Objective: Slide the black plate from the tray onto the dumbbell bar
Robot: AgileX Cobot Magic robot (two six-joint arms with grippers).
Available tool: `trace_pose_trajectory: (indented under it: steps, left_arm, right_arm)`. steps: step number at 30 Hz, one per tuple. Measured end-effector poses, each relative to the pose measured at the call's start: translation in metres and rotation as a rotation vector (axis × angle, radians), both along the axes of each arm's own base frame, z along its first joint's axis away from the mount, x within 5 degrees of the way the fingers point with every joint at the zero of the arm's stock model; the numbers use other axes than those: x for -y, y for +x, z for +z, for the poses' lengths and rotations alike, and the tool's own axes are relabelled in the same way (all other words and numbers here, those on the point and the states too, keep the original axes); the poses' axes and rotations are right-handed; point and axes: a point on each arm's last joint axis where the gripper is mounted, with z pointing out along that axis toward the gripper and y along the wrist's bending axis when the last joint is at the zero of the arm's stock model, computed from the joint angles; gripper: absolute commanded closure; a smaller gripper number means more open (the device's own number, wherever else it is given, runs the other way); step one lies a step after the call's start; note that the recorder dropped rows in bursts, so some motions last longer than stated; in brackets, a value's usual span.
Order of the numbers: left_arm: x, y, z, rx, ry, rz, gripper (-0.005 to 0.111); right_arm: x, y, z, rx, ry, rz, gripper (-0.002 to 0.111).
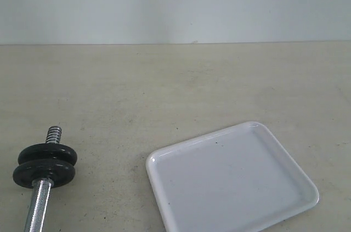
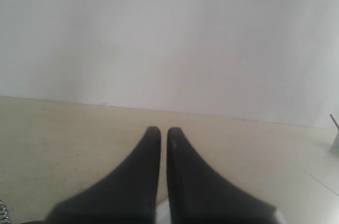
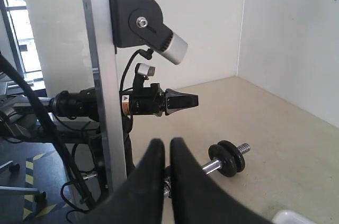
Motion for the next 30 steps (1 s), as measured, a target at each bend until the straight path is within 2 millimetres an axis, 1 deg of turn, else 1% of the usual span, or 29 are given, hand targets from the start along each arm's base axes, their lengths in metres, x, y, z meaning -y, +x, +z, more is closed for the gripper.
trace_pose_trajectory:
  steps: [11,17,23,30]
  left_arm:
    - [0.000,0.000,0.000,0.000,0.000,0.006,0.102]
    - [-0.005,0.002,0.000,0.000,0.000,0.095,0.102]
    - [-0.017,0.006,0.000,0.000,0.000,0.325,0.102]
    - [-0.034,0.007,0.000,0.000,0.000,0.617,0.102]
  right_arm:
    - [0.000,0.000,0.000,-0.026,0.011,-0.001,0.106]
    - [0.000,0.000,0.000,-0.061,0.026,-0.002,0.106]
    - [0.000,0.001,0.000,-0.066,0.024,-0.015,0.106]
    - [0.004,0.007,-0.003,-0.047,-0.012,-0.088,0.106]
